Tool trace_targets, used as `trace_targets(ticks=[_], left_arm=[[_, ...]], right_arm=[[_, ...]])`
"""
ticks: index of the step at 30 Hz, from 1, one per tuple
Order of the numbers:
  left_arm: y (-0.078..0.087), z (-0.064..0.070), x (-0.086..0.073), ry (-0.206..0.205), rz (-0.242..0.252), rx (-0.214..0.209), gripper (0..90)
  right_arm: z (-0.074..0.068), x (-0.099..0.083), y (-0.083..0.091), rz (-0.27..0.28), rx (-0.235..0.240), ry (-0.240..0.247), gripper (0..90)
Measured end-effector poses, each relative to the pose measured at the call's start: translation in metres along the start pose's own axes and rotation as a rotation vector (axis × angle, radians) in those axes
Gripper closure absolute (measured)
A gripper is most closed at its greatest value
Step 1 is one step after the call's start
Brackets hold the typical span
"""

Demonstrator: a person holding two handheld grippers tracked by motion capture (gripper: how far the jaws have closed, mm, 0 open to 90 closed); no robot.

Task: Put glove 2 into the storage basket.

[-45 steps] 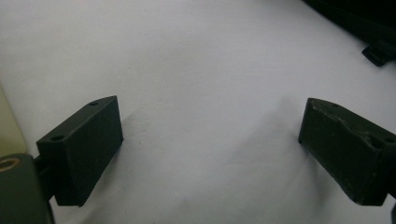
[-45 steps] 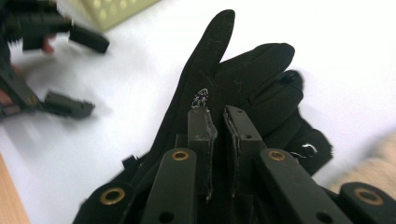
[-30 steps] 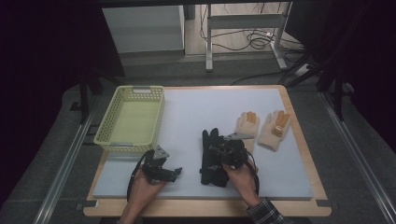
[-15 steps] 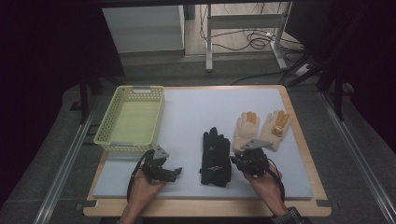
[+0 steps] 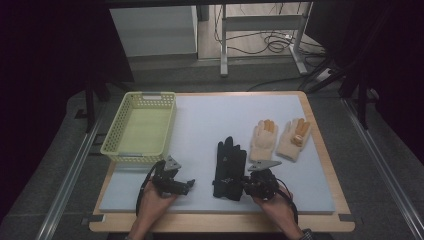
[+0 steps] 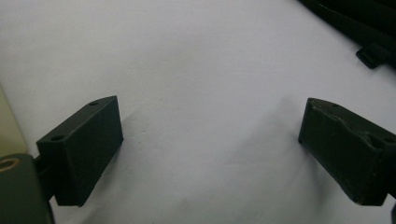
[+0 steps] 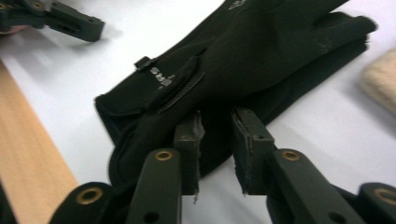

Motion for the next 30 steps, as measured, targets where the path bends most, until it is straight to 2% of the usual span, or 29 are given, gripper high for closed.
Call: trace_targets(ticks=[5,6,11,17,22,30], left_arm=[[0.000,0.000,0.000,0.000,0.000,0.000,6.5],[0.000,0.000,0.000,0.000,0.000,0.000,6.5],[0.000,0.000,0.000,0.000,0.000,0.000,6.5],[0.000,0.000,0.000,0.001,0.000,0.000,6.5],[0.000,0.000,0.000,0.000,0.000,-0.001,6.5],[0.000,0.000,0.000,0.000,-0.001,-0.001,6.5]], right_arm=[[0.005,-0.006,0.009,0.005,-0.012,0.006,68.6],[0.004,-0.011,0.012,0.004,0.008,0.010,69.0],[-0.002,-0.018,0.008,-0.013,0.039,0.023,69.1],[-0.010,-0.017,-0.011,-0.006,0.079,0.025,67.7],[-0.014,-0.010,-0.023,0.013,0.090,0.039,66.0],[-0.019,0.007,-0.044,0.027,0.068,0.080,64.6]])
Point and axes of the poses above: each handheld gripper's, and its own axes: y roughly backward along the jaws, x roughly out of its top, z roughly to its right, the point moved 3 cm from there along -y, roughly forward along the jaws, and after that the axes turned 11 degrees about x, right-handed, at the moved point
